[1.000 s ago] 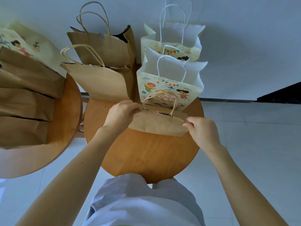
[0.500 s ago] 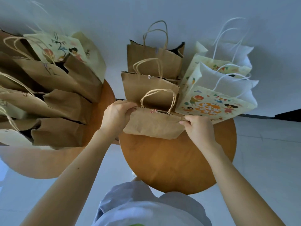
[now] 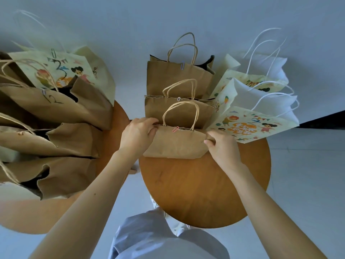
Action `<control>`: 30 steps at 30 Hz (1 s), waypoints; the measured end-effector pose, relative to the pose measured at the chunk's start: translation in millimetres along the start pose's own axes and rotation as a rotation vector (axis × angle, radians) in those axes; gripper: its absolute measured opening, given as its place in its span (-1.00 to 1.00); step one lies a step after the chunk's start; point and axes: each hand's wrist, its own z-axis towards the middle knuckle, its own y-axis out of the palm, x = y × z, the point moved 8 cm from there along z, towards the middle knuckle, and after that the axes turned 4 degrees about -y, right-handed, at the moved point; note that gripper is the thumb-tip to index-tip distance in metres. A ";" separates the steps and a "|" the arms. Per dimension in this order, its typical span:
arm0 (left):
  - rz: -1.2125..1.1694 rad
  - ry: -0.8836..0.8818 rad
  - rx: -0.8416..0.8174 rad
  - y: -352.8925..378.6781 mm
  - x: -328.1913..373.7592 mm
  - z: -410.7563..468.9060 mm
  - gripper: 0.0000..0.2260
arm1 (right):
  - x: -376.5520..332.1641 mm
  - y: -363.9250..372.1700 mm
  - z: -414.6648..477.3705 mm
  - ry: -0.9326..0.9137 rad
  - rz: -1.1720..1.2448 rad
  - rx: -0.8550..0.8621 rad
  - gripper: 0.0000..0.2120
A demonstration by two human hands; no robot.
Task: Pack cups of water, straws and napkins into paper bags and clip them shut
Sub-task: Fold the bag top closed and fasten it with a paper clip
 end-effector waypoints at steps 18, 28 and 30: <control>0.058 -0.098 0.215 -69.0 67.4 -147.0 -0.76 | -63.9 -46.2 -122.3 -0.282 0.235 0.000 -0.66; 0.116 -0.261 0.472 -205.7 -10.8 -282.1 -0.77 | -273.1 -48.3 -185.2 -0.685 0.237 -0.013 -0.70; 0.116 -0.316 0.534 -242.3 -40.8 -318.3 -0.77 | -333.3 -32.0 -202.6 -0.773 0.283 -0.013 -0.71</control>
